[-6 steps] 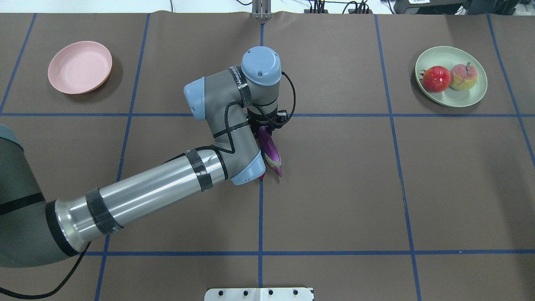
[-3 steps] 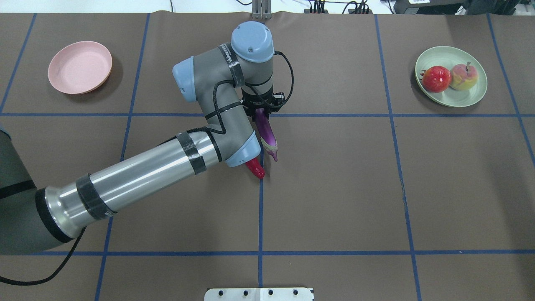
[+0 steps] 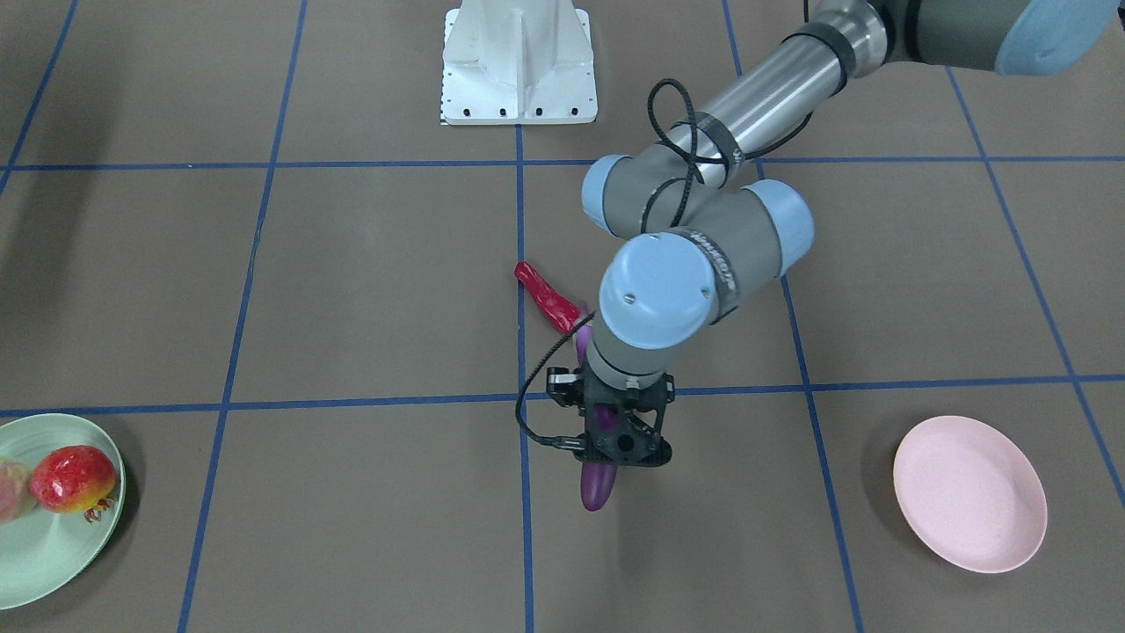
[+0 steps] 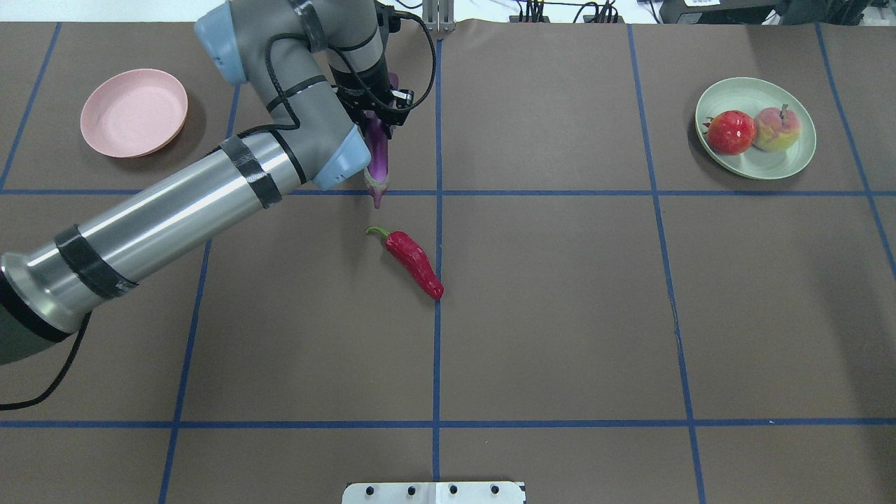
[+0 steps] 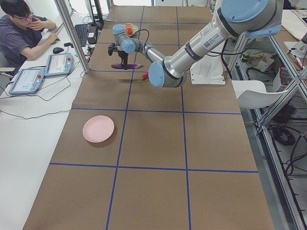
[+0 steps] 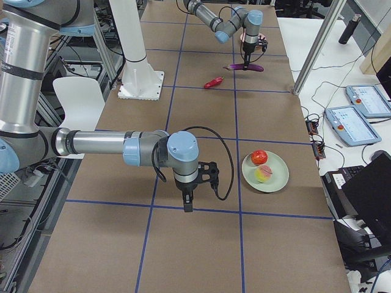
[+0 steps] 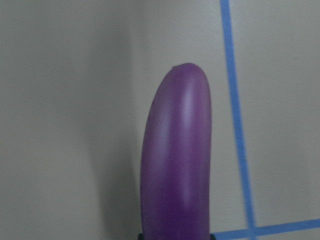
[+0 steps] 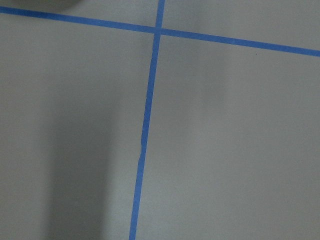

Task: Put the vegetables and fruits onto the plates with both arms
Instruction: 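Carry the eggplant to the pink plate and release it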

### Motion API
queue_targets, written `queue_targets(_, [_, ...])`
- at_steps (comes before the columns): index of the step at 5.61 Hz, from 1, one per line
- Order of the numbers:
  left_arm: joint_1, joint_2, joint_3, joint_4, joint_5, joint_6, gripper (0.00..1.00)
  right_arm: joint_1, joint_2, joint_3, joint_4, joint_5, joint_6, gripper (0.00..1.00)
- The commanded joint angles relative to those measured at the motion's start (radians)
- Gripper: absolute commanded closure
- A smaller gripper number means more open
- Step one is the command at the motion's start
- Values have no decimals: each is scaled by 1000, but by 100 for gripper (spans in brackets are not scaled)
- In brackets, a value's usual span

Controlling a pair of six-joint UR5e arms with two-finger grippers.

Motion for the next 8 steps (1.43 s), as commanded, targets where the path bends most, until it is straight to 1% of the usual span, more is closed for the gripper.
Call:
queue_targets(1, [-107,108,0,2,-56,342,100,0,0,0,0,0,-1,0])
queue_targets(3, [-235,246,8,3,-50,744,100,0,-2,0,0,2,1,0])
queue_targets(4, [-289,262,56,-6,-49,823,100,0,-2,0,0,2,1,0])
queue_targets(5, [-312,276,107,-19,4,874,100,0,-2,-2,0,2,-1,0])
queue_targets(6, [-313,277,123,-21,87,866,31,0,-2,-2,0,2,-1,0])
queue_targets(7, [-317,296,126,-49,89,866,0,0,-2,-2,0,2,-1,0])
queue_targets(8, [-319,314,124,-81,88,863,0,0,0,-2,0,2,-1,0])
